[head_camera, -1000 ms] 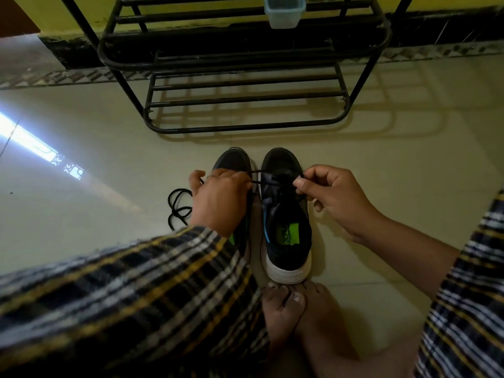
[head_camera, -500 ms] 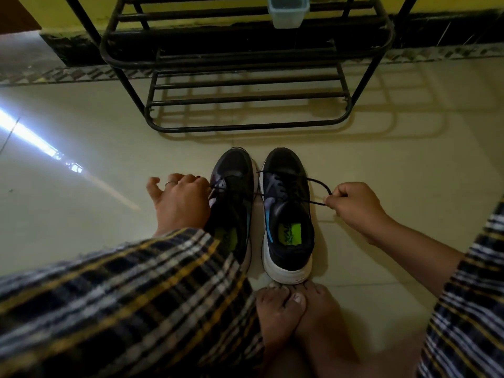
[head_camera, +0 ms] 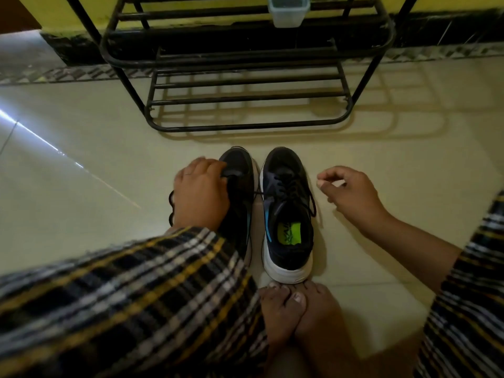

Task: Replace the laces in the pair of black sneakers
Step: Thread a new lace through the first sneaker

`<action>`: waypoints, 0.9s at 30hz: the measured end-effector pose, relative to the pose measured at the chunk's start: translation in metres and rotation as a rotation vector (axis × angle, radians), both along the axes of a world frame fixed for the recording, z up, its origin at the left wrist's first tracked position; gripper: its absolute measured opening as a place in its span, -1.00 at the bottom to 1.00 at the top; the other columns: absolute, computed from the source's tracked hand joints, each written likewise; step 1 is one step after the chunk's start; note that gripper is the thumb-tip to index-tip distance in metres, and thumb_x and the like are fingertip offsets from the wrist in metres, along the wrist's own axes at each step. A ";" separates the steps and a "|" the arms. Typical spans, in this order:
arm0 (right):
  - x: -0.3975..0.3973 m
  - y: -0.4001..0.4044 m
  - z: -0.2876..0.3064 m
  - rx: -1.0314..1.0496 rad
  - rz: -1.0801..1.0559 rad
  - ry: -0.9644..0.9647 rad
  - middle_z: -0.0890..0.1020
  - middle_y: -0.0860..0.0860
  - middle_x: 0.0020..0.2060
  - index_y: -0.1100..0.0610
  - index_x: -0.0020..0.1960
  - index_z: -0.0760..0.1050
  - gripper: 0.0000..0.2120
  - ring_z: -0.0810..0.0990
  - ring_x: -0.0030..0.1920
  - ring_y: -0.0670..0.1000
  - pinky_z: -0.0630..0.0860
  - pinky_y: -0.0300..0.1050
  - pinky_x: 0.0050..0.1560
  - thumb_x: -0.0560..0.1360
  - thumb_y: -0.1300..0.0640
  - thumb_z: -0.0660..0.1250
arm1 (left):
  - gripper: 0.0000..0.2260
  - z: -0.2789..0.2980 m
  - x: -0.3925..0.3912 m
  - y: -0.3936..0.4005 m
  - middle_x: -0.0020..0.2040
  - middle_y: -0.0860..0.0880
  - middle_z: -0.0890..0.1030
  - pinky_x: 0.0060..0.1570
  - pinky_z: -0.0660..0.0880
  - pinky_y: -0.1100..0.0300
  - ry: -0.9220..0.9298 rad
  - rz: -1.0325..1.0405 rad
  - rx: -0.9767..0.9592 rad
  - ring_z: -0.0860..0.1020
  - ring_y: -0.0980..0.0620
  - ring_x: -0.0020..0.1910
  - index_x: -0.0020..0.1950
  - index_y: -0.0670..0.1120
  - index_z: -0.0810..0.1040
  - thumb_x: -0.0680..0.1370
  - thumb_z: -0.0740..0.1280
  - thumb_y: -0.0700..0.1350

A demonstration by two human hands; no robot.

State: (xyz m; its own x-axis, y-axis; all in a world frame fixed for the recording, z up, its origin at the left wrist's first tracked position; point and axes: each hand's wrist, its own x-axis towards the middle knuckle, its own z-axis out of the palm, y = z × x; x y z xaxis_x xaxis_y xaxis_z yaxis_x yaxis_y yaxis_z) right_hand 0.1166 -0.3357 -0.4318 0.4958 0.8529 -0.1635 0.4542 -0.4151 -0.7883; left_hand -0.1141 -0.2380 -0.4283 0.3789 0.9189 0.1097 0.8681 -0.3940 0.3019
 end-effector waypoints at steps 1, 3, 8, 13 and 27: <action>-0.004 0.001 0.003 0.008 0.054 -0.020 0.61 -0.03 -0.15 0.09 -0.09 0.58 -0.95 0.50 -0.27 -0.15 0.40 -0.21 -0.13 0.50 0.13 0.36 | -0.71 0.001 0.009 -0.003 0.21 -0.08 0.55 0.30 0.33 -0.06 -0.027 -0.079 -0.009 0.44 -0.10 0.29 0.27 -0.06 0.51 0.55 0.26 -0.14; -0.015 0.002 0.007 -0.024 0.168 -0.068 0.62 -0.06 -0.21 0.07 -0.15 0.58 -0.94 0.48 -0.35 -0.22 0.38 -0.26 -0.22 0.47 0.10 0.39 | -0.67 0.001 0.026 -0.015 0.22 -0.08 0.55 0.30 0.33 -0.06 -0.028 -0.231 -0.069 0.46 -0.09 0.27 0.31 -0.06 0.48 0.54 0.27 -0.14; -0.027 -0.002 0.001 -0.126 0.282 -0.219 0.60 -0.08 -0.27 0.04 -0.08 0.57 -0.90 0.48 -0.30 -0.16 0.37 -0.27 -0.27 0.43 0.08 0.44 | -0.71 -0.010 0.042 -0.035 0.14 -0.10 0.58 0.17 0.41 -0.01 0.099 -0.396 -0.216 0.53 -0.11 0.12 0.30 -0.08 0.47 0.58 0.20 -0.16; -0.023 -0.002 0.006 -0.102 0.290 -0.246 0.66 0.02 -0.21 0.11 -0.04 0.64 -0.90 0.52 -0.29 -0.10 0.47 -0.19 -0.15 0.47 0.20 0.37 | -0.78 -0.004 0.035 -0.034 -0.04 -0.13 0.64 0.01 0.49 -0.04 -0.002 -0.380 -0.153 0.59 -0.16 -0.06 0.14 -0.11 0.62 0.56 0.26 -0.20; -0.022 -0.003 0.010 -0.068 0.340 -0.310 0.57 -0.06 -0.28 0.11 -0.12 0.62 -0.93 0.48 -0.19 -0.05 0.32 -0.19 -0.17 0.49 0.19 0.35 | -0.74 0.008 0.032 -0.035 0.07 0.03 0.63 0.24 0.21 0.09 0.149 -0.280 -0.142 0.53 -0.02 0.12 0.25 0.04 0.50 0.61 0.13 -0.11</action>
